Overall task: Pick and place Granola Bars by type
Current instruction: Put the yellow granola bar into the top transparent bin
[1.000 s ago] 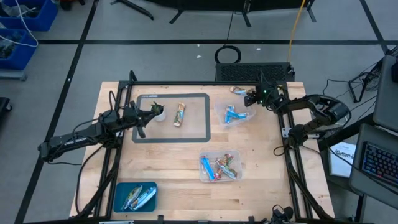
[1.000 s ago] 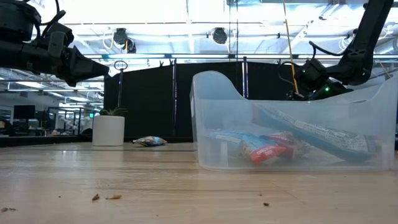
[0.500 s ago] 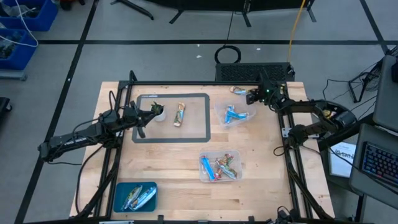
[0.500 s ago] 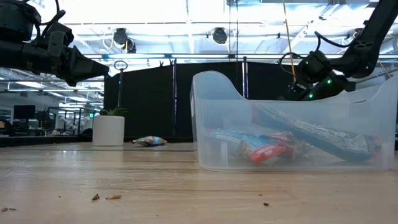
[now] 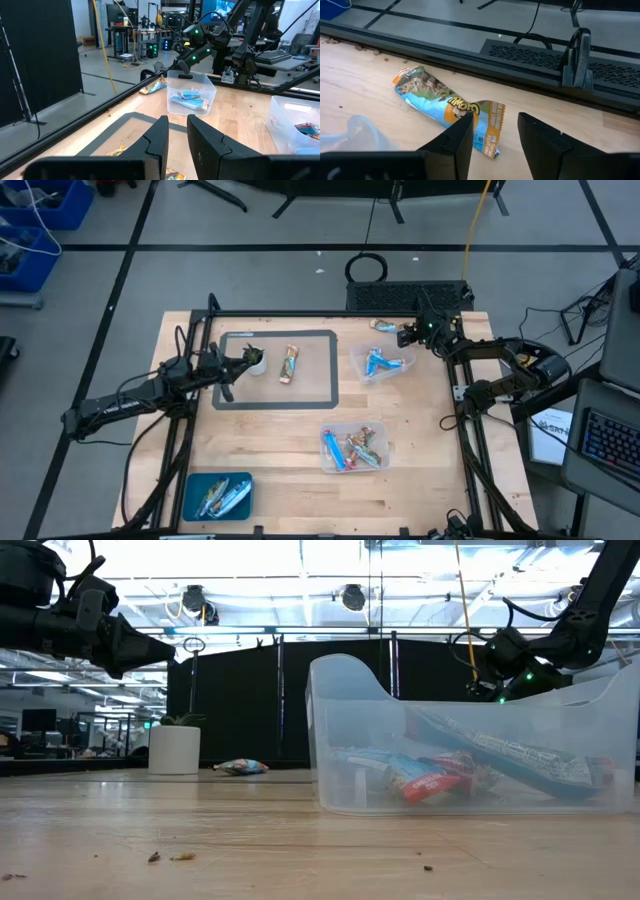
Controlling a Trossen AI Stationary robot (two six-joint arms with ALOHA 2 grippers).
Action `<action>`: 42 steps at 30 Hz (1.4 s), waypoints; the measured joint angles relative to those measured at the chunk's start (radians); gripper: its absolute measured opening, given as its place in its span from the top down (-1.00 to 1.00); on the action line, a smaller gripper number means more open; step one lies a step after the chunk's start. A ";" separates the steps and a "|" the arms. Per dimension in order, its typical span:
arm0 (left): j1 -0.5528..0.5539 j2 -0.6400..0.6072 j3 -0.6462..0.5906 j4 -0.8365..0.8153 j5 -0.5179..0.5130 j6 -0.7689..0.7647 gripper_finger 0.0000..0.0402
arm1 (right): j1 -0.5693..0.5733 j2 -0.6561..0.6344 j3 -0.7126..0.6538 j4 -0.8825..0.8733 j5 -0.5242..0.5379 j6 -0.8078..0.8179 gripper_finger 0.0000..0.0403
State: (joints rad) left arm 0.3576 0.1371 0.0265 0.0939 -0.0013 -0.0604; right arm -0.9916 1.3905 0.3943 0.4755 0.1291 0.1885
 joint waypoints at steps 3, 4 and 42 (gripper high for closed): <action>0.000 0.000 0.000 0.000 0.000 -0.001 0.62 | -0.001 0.000 0.000 0.005 0.000 0.006 0.27; 0.000 0.000 0.000 0.000 0.000 -0.001 0.62 | -0.002 0.000 0.000 0.007 -0.001 0.006 0.27; 0.000 0.000 0.000 -0.014 0.000 0.003 0.62 | -0.039 0.134 0.020 0.119 -0.140 0.013 0.39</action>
State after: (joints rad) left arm 0.3576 0.1371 0.0265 0.0795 -0.0010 -0.0578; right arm -1.0302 1.5246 0.4141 0.5945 -0.0107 0.2012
